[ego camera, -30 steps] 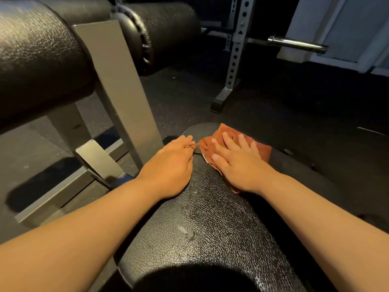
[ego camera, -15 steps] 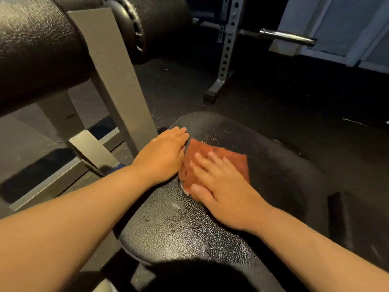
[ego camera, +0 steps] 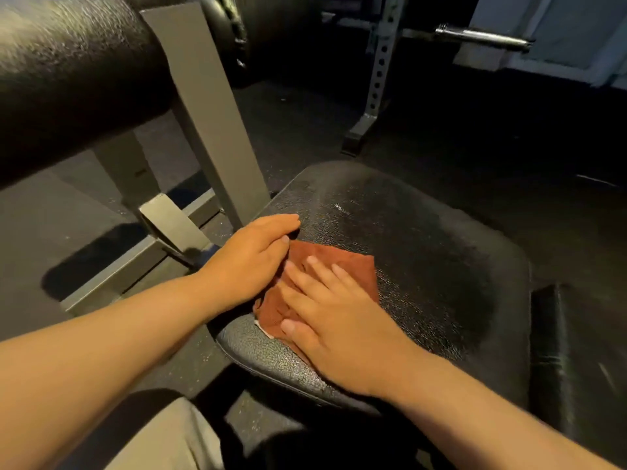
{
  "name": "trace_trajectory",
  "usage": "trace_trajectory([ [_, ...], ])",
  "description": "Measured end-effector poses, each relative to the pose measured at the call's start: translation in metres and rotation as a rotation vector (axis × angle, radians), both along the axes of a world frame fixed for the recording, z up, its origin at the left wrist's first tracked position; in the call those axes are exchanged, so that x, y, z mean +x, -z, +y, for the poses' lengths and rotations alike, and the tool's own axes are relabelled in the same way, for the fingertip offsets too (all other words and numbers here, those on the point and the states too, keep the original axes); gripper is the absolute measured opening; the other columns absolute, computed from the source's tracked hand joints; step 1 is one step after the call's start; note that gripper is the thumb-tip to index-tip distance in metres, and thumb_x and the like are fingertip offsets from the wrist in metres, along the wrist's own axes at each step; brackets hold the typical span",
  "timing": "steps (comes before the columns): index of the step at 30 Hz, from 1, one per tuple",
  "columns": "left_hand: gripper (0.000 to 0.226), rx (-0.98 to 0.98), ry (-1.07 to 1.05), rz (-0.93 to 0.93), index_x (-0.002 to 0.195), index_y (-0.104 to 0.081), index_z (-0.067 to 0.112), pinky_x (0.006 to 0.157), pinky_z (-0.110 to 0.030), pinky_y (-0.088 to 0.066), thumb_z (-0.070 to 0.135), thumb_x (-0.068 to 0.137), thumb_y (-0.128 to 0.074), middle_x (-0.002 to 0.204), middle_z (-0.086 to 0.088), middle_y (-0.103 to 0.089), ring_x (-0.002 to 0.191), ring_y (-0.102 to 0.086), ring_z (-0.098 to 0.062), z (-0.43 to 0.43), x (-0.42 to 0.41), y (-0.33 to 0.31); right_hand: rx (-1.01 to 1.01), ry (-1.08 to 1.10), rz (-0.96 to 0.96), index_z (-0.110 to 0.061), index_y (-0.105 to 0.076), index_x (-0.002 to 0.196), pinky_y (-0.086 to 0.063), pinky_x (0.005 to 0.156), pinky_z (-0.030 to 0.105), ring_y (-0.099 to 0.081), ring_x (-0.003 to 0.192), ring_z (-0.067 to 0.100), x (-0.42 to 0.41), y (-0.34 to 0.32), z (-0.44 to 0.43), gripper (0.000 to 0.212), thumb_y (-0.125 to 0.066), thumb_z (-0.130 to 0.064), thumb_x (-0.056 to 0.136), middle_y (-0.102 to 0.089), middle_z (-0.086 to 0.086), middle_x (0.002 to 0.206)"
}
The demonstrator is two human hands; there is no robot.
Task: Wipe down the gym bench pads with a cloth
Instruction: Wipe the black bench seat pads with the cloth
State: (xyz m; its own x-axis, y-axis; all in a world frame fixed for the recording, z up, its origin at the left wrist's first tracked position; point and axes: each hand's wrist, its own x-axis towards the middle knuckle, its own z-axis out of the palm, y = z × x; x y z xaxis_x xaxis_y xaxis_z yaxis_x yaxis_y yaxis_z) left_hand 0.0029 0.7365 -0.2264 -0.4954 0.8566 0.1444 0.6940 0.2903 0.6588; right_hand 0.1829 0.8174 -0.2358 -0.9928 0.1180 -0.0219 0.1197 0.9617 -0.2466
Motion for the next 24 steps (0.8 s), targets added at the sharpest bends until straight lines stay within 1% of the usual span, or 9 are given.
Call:
trace_trajectory([
  [3,0.043,-0.012,0.086,0.071,0.142,-0.053,0.012,0.107,-0.002,-0.016,0.007,0.1,-0.045,0.144,0.002,-0.05,0.131,-0.036,0.003,-0.007,0.004,-0.002,-0.019,0.039,-0.03,-0.043,-0.012,0.158,0.006,0.124,0.037,0.008,0.154,0.01,0.003,-0.003,0.041,0.059,-0.018,-0.059,0.101,0.001,-0.018,0.166],
  [6,0.046,-0.026,0.062,0.082,0.145,-0.049,0.014,0.106,-0.001,-0.014,0.016,0.1,-0.042,0.144,0.003,-0.049,0.131,-0.035,0.002,-0.011,0.008,-0.001,0.061,0.295,-0.047,-0.039,-0.005,0.159,0.007,0.124,0.044,0.01,0.154,0.019,-0.012,-0.002,0.044,0.064,-0.011,-0.056,0.098,0.004,-0.009,0.168],
  [8,0.046,0.0,0.023,0.055,0.144,-0.05,0.016,0.107,-0.003,-0.016,0.021,0.099,-0.041,0.142,0.008,-0.048,0.132,-0.037,0.002,-0.012,0.011,-0.002,0.036,0.294,-0.017,-0.034,-0.007,0.16,0.007,0.124,0.048,0.01,0.154,0.025,-0.019,0.001,0.016,0.06,-0.016,-0.052,0.103,0.002,-0.003,0.169],
  [10,0.041,0.018,0.021,0.047,0.142,-0.053,0.016,0.102,0.003,-0.016,0.014,0.101,-0.045,0.137,0.011,-0.048,0.124,-0.036,0.01,-0.013,0.013,-0.003,-0.01,0.164,0.041,-0.031,-0.023,0.158,0.003,0.124,0.048,0.003,0.155,0.027,-0.009,0.003,-0.011,0.058,-0.025,-0.049,0.103,-0.009,-0.001,0.168],
  [12,0.043,-0.018,0.02,0.071,0.144,-0.051,0.02,0.108,-0.003,-0.015,0.011,0.102,-0.047,0.143,0.011,-0.047,0.131,-0.034,0.007,-0.012,0.015,-0.002,-0.024,0.037,0.045,-0.032,-0.032,0.154,-0.001,0.124,0.046,-0.004,0.155,0.024,0.014,0.001,-0.021,0.059,-0.027,-0.053,0.099,-0.018,-0.004,0.167],
  [14,0.044,-0.066,0.028,0.106,0.147,-0.047,0.025,0.117,-0.019,-0.017,0.023,0.103,-0.042,0.151,0.01,-0.043,0.142,-0.031,-0.004,-0.011,0.017,0.002,-0.043,-0.019,-0.014,-0.039,-0.023,0.156,0.005,0.123,0.04,0.002,0.154,0.016,0.036,-0.001,-0.006,0.064,-0.021,-0.059,0.096,-0.011,-0.012,0.167],
  [17,0.055,-0.118,0.086,0.121,0.148,-0.045,0.026,0.123,-0.032,-0.018,0.034,0.095,-0.033,0.155,0.008,-0.04,0.146,-0.029,-0.009,-0.007,0.025,0.005,0.024,0.162,-0.044,-0.046,-0.009,0.157,0.002,0.125,0.041,0.007,0.154,0.011,0.061,0.002,0.039,0.067,-0.008,-0.067,0.093,0.001,-0.02,0.166],
  [20,0.056,-0.108,0.14,0.121,0.148,-0.045,0.024,0.123,-0.035,-0.019,0.035,0.094,-0.033,0.156,0.008,-0.038,0.147,-0.026,-0.009,-0.001,0.041,0.007,0.065,0.421,-0.055,-0.039,-0.01,0.158,-0.002,0.125,0.045,0.002,0.155,0.021,0.061,0.004,0.05,0.074,-0.001,-0.064,0.09,-0.001,-0.011,0.167],
  [24,0.054,-0.065,0.232,0.097,0.146,-0.048,0.024,0.121,-0.021,-0.011,0.033,0.095,-0.034,0.156,0.013,-0.035,0.148,-0.021,-0.002,0.012,0.072,0.007,0.036,0.176,-0.002,-0.03,-0.036,0.153,-0.017,0.123,0.051,-0.017,0.153,0.027,0.068,0.009,0.011,0.063,-0.022,-0.055,0.097,-0.027,-0.003,0.164],
])
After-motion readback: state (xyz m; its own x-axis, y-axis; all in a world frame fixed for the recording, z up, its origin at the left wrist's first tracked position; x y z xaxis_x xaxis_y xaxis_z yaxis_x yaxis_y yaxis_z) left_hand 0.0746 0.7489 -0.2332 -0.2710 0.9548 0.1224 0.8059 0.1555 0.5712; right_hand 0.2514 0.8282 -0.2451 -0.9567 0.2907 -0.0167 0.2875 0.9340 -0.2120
